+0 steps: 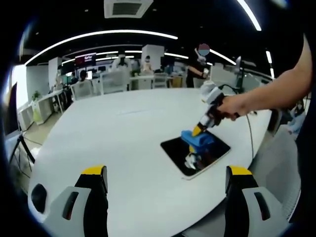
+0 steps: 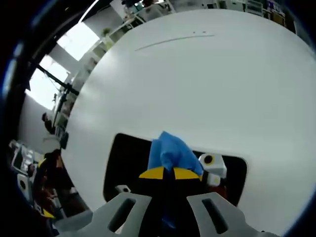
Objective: Wipe the mirror surface with the cleaning cloth until all visible marks leave the cleaned area.
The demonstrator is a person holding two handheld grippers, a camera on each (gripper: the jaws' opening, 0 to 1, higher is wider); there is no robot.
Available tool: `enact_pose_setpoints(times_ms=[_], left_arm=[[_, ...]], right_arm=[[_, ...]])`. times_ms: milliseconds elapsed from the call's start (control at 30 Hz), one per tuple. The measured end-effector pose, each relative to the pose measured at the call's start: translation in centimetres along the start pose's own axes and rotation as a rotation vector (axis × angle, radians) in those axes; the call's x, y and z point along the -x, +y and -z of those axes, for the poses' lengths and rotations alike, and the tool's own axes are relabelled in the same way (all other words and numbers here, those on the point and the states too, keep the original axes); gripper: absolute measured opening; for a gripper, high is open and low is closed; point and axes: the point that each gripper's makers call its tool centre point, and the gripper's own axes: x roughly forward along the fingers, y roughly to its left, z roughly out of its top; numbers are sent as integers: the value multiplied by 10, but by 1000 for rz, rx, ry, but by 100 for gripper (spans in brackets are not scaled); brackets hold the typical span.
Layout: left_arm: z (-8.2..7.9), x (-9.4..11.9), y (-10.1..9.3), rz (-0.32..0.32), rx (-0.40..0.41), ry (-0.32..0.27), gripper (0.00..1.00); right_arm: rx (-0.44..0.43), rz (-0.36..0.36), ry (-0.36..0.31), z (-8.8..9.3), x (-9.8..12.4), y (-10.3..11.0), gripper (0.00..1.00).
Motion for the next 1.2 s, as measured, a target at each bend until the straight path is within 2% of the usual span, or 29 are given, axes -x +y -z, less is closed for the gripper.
enact_pose_setpoints(times_ms=[567,967,1200], left_arm=[[-2,-5,1,11,-7,-3,100],[-2,-7,-3,21,-13,-1,100],[2,-5,-2,24,-23,6,100]], right_arm=[[-20,17,-5,3,12,-23,0],[-2,26,-33,4,11,-22,0],[-18,13,-40,20,16,-14,0]])
